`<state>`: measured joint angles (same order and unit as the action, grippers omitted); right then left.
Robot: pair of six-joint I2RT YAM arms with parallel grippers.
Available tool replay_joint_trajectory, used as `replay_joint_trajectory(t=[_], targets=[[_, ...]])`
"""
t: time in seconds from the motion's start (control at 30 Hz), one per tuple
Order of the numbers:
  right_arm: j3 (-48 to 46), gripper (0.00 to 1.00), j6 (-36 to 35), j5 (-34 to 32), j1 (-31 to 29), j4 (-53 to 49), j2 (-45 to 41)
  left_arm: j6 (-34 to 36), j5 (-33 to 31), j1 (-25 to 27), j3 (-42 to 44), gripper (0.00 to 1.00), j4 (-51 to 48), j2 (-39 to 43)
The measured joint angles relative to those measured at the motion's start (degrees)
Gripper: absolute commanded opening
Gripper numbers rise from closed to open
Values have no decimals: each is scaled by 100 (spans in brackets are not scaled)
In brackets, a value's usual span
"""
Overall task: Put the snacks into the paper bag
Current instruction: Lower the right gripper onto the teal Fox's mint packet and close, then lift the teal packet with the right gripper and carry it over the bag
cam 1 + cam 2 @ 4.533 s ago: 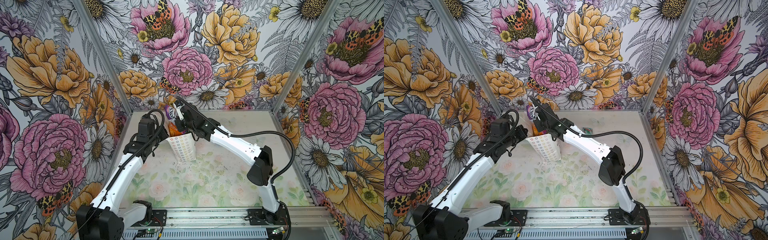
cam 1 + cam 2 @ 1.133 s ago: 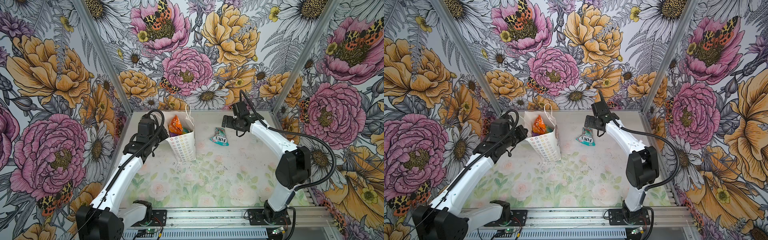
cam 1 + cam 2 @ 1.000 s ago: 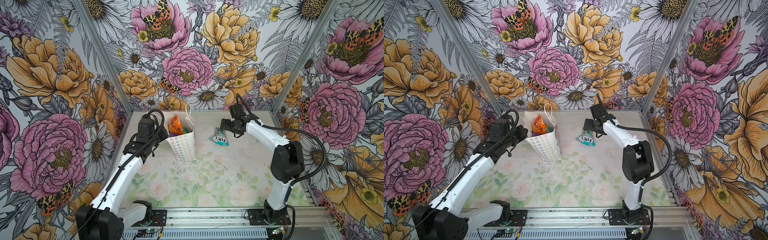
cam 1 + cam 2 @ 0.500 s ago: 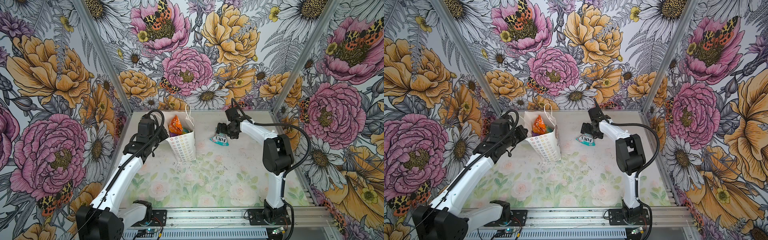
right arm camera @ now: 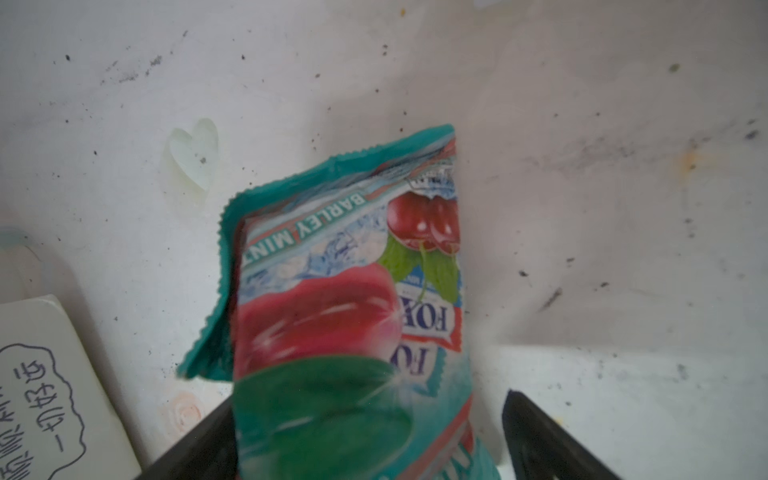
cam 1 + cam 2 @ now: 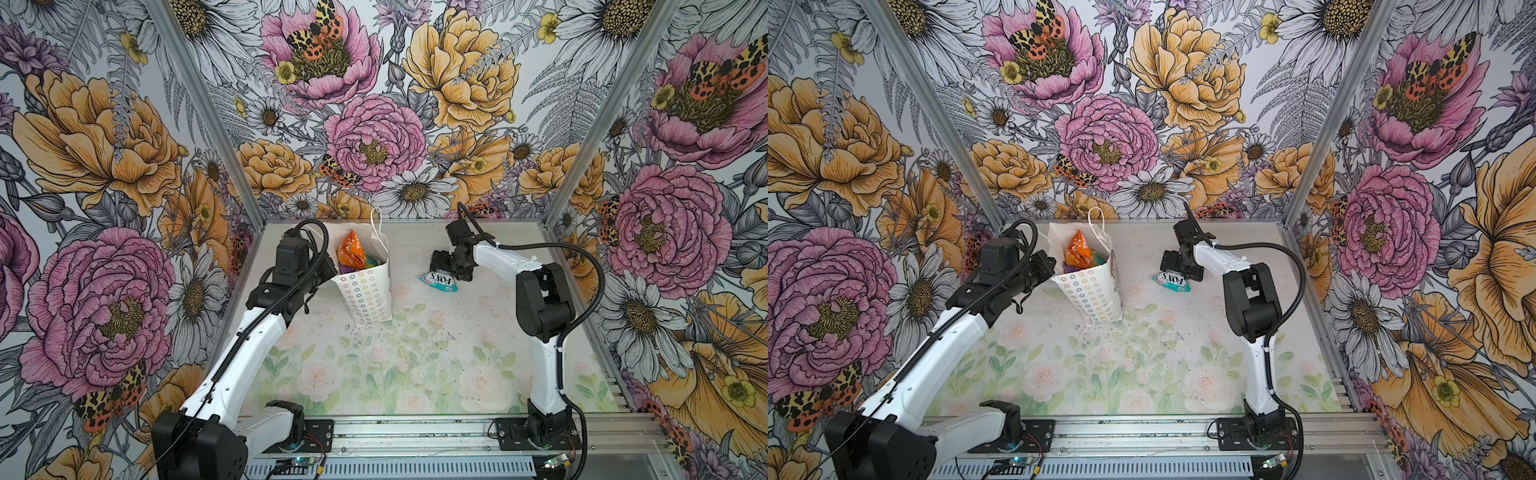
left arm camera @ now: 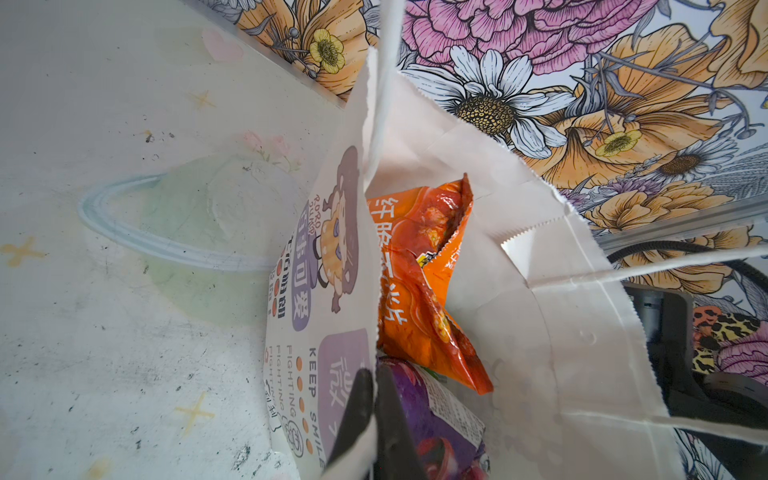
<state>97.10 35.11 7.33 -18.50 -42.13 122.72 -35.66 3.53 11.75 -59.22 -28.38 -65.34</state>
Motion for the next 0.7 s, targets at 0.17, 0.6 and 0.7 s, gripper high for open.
replay_joint_trajectory(t=[0.17, 0.6, 0.7], targets=[[26, 85, 0, 9, -7, 24, 7, 0, -2, 0, 0, 0, 2, 0], [68, 60, -24, 11, -70, 81, 120, 0, 0, 0, 0, 0, 7, 0], [68, 53, -37, 11, -70, 81, 120, 0, 0, 0, 0, 0, 7, 0]])
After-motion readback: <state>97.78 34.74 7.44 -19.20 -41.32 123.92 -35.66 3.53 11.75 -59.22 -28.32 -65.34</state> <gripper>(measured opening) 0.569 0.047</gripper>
